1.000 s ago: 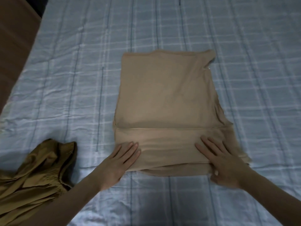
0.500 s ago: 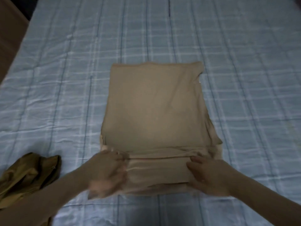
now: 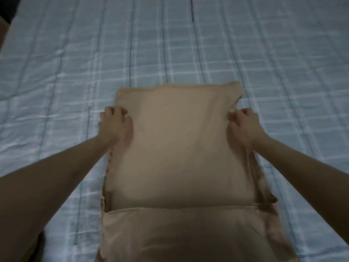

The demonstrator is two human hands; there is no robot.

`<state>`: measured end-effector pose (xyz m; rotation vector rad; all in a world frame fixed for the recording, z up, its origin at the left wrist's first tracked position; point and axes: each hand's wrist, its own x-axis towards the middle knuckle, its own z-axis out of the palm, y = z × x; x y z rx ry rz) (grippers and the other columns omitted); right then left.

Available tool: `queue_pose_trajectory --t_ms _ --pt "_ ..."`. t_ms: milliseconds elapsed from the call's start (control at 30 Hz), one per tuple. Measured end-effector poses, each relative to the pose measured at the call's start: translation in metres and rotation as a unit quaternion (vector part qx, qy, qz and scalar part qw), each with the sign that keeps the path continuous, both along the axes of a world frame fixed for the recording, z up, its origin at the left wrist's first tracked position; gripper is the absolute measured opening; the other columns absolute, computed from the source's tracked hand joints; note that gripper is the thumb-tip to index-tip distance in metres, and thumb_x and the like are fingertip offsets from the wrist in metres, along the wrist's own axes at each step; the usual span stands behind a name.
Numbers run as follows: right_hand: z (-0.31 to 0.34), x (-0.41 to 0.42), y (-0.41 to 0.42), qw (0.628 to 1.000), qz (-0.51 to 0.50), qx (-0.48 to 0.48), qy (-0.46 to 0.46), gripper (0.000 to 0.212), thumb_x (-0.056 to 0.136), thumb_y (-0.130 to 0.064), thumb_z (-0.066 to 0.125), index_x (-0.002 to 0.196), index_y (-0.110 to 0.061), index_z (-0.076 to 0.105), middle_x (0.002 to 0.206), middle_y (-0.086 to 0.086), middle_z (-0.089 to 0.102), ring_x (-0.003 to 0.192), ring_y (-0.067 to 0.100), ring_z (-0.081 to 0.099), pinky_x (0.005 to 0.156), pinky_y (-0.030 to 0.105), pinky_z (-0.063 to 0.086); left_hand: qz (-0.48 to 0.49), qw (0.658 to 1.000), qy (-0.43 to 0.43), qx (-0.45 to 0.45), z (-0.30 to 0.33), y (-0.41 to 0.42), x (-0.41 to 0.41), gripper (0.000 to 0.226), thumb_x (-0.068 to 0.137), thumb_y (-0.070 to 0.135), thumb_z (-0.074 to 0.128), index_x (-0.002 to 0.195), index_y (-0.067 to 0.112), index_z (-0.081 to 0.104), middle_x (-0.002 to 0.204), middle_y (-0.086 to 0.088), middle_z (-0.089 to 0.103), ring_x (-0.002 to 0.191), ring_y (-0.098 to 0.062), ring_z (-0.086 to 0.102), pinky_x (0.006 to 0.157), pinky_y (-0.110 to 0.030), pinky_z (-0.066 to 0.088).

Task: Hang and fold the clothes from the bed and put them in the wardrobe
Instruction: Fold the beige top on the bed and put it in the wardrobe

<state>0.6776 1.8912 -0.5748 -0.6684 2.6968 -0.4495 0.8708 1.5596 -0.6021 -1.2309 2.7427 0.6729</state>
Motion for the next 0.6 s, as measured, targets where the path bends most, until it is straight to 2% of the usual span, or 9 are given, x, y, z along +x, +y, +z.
queue_pose_trajectory --t_ms 100,167,200,267,300,367,433,500,600 --pt "-0.002 -0.035 -0.025 0.991 -0.127 -0.039 -0.005 0.054 0.083 -0.032 0.031 0.113 0.004 0.057 0.116 0.031 0.055 0.111 0.045 0.049 0.095 0.044 0.036 0.091 0.993 0.077 -0.013 0.007 -0.017 -0.026 0.037 0.095 0.025 0.052 0.128 0.007 0.05 0.131 -0.023 0.044 0.122 -0.041 0.041 0.101 -0.042 0.033" --pt "0.002 -0.058 -0.04 0.959 -0.247 -0.129 -0.058 0.044 0.083 -0.039 0.045 0.11 -0.005 0.054 0.109 0.022 0.062 0.102 0.039 0.059 0.086 0.042 0.048 0.127 0.983 0.128 0.018 0.009 -0.035 -0.044 0.042 0.095 0.025 0.057 0.129 0.005 0.047 0.116 -0.018 0.056 0.107 -0.034 0.053 0.084 -0.029 0.04" --pt "0.003 -0.07 -0.045 0.939 -0.283 -0.165 -0.102 0.043 0.077 -0.043 0.057 0.104 -0.01 0.054 0.099 0.018 0.064 0.09 0.036 0.063 0.074 0.04 0.052 0.136 0.979 0.142 0.055 0.01 -0.043 -0.053 0.043 0.094 0.025 0.059 0.13 0.005 0.046 0.107 -0.012 0.059 0.095 -0.028 0.056 0.071 -0.021 0.041" --pt "0.009 -0.091 -0.051 0.907 -0.298 -0.212 -0.209 0.04 0.068 -0.037 0.072 0.09 -0.008 0.056 0.072 0.014 0.057 0.058 0.026 0.056 0.044 0.027 0.045 0.106 0.978 0.121 0.13 0.012 -0.059 -0.067 0.043 0.093 0.024 0.065 0.128 0.005 0.051 0.093 -0.004 0.061 0.073 -0.016 0.059 0.048 -0.012 0.04" --pt "0.013 -0.102 -0.052 0.896 -0.286 -0.219 -0.258 0.03 0.073 -0.027 0.076 0.085 -0.005 0.057 0.061 0.012 0.052 0.048 0.02 0.05 0.037 0.021 0.039 0.074 0.979 0.097 0.165 0.014 -0.067 -0.073 0.039 0.091 0.019 0.067 0.124 0.003 0.056 0.084 0.0 0.064 0.063 -0.008 0.061 0.047 -0.006 0.041" --pt "0.022 -0.125 -0.048 0.9 -0.267 -0.192 -0.288 0.015 0.08 -0.013 0.075 0.08 -0.007 0.061 0.05 0.003 0.049 0.037 0.01 0.043 0.032 0.014 0.03 0.037 0.976 0.071 0.203 0.02 -0.084 -0.079 0.029 0.087 0.003 0.069 0.115 0.005 0.064 0.061 0.014 0.066 0.051 0.006 0.059 0.053 -0.001 0.044" --pt "0.026 -0.145 -0.041 0.909 -0.265 -0.165 -0.277 0.015 0.08 -0.011 0.076 0.076 -0.013 0.062 0.054 0.0 0.047 0.04 0.007 0.038 0.032 0.013 0.023 0.055 0.975 0.089 0.198 0.028 -0.098 -0.079 0.033 0.083 -0.003 0.071 0.112 0.012 0.067 0.05 0.02 0.063 0.048 0.009 0.057 0.054 -0.001 0.045" --pt "0.028 -0.151 -0.039 0.902 -0.273 -0.149 -0.299 0.016 0.083 -0.008 0.073 0.075 -0.015 0.06 0.062 0.001 0.045 0.04 0.005 0.037 0.031 0.013 0.022 0.091 0.969 0.108 0.204 0.034 -0.106 -0.075 0.027 0.081 -0.001 0.074 0.105 0.008 0.069 0.053 0.013 0.064 0.046 0.008 0.057 0.052 -0.004 0.047" --pt "0.026 -0.147 -0.042 0.882 -0.296 -0.145 -0.337 0.009 0.087 -0.009 0.069 0.082 -0.014 0.063 0.074 0.003 0.06 0.04 0.002 0.056 0.035 0.01 0.038 0.112 0.966 0.049 0.23 0.036 -0.103 -0.068 0.011 0.082 0.008 0.075 0.081 0.014 0.066 0.063 0.001 0.062 0.037 0.004 0.053 0.044 -0.014 0.047"
